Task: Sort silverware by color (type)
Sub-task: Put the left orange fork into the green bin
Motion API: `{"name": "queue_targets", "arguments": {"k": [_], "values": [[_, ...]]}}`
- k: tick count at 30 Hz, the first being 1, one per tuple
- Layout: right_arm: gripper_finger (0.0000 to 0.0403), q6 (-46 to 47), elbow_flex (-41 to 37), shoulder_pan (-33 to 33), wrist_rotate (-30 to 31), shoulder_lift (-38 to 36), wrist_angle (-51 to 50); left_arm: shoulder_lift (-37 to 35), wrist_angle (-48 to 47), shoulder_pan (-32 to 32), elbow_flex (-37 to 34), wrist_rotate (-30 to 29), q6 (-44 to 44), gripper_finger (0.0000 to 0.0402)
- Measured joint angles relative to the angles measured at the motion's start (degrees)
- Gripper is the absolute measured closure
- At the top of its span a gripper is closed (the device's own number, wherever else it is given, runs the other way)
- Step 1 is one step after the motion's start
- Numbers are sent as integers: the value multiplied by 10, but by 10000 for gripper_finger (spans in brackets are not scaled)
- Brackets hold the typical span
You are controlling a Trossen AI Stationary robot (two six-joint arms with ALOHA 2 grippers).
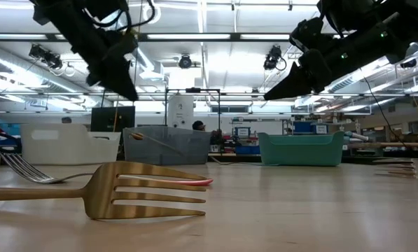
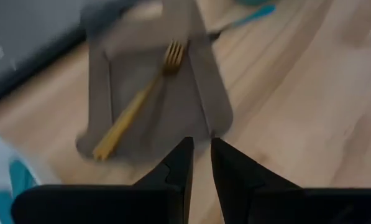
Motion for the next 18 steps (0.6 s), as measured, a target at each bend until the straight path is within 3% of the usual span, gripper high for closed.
{"name": "queue_targets", "arguments": {"k": [7, 18], "values": [[309, 0, 0, 0, 0, 0, -4, 0, 95, 0, 0, -39, 105, 338], [309, 0, 0, 0, -7, 0, -4, 0, 248, 1, 0, -42, 254, 338]]}}
